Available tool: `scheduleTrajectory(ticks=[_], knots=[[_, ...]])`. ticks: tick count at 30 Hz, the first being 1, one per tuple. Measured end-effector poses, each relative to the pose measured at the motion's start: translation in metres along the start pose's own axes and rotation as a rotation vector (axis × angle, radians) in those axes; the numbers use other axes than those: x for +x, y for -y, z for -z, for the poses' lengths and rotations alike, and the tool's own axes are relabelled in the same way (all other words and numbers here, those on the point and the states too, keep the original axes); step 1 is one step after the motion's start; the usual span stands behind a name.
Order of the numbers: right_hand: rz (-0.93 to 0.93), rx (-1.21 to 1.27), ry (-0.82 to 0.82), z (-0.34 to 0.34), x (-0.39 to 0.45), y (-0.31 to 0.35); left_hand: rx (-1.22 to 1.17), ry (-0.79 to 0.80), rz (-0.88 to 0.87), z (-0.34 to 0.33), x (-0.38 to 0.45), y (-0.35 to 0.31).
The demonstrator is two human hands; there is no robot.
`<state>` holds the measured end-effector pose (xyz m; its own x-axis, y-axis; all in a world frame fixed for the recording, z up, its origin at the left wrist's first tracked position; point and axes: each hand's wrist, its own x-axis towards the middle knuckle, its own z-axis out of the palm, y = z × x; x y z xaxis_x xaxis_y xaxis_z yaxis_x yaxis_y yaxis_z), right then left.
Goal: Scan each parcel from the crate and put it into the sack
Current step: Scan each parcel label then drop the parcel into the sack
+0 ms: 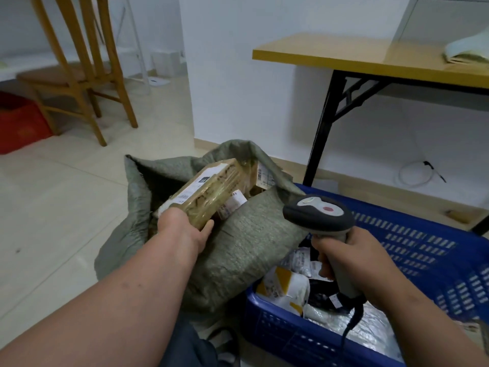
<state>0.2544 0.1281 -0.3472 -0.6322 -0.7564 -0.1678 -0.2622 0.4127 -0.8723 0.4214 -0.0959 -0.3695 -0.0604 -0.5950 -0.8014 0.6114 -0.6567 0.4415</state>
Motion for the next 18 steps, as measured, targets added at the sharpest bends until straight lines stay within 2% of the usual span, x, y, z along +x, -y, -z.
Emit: scheduleTrajectory(ticks=[7,11,18], knots=[[-0.022,-0.014,0.066,-0.021,0.013,0.000,0.000,0.154,0.008,0.001,0.027,-0.014],[-0.027,-0.029,0.065,-0.025,0.017,-0.002,0.319,0.186,0.032,-0.001,0.035,-0.011],[-0.061,-0.023,-0.005,-0.013,0.012,-0.006,0.690,0.189,-0.151,-0.011,0.029,0.012]])
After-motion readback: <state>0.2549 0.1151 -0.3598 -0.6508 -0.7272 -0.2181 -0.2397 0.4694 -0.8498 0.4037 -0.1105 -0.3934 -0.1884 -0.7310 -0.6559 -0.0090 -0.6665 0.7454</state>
